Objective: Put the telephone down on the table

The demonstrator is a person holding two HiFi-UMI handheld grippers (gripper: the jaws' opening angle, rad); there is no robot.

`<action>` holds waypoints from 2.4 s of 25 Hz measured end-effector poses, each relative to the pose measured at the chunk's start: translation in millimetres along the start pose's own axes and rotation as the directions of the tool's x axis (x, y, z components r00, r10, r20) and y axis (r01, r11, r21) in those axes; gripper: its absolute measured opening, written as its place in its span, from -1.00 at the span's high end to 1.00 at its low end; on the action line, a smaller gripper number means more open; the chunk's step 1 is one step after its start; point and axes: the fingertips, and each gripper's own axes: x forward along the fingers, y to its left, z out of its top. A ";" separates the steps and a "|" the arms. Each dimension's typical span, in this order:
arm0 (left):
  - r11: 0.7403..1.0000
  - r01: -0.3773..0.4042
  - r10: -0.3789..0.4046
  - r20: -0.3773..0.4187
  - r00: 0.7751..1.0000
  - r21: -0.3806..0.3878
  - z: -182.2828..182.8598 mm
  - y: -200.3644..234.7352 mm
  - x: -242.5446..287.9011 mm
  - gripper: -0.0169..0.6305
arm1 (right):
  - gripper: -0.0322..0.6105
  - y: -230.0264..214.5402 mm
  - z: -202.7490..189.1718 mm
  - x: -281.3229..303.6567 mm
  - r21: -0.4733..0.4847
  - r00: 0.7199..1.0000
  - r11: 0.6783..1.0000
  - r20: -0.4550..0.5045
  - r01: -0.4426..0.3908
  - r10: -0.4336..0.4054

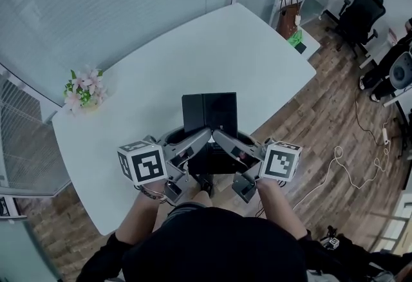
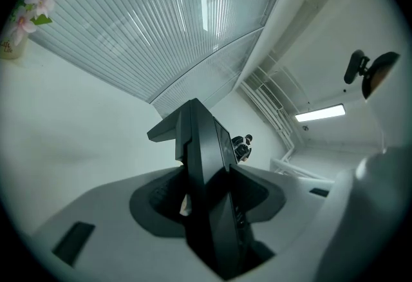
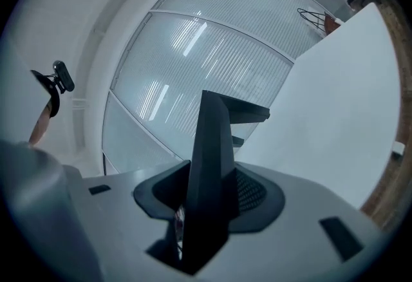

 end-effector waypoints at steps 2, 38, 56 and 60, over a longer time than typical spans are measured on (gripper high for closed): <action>1.000 -0.011 0.011 0.015 1.000 -0.001 12.0 8.6 4.9 0.27 | 0.33 -5.4 9.9 11.4 -0.001 1.000 1.000 -0.013 -0.006 0.006; 0.972 -0.205 0.227 0.240 0.944 -0.115 91.2 93.0 8.0 0.27 | 0.33 -43.2 53.3 122.7 0.033 0.945 0.990 -0.294 -0.140 0.143; 0.951 -0.267 0.302 0.301 0.905 -0.153 90.0 101.1 9.2 0.27 | 0.33 -52.4 53.5 129.2 0.050 0.908 0.982 -0.376 -0.181 0.186; 0.950 -0.270 0.308 0.308 0.900 -0.159 87.6 105.4 9.9 0.27 | 0.33 -54.4 49.8 130.7 0.068 0.901 0.979 -0.383 -0.190 0.201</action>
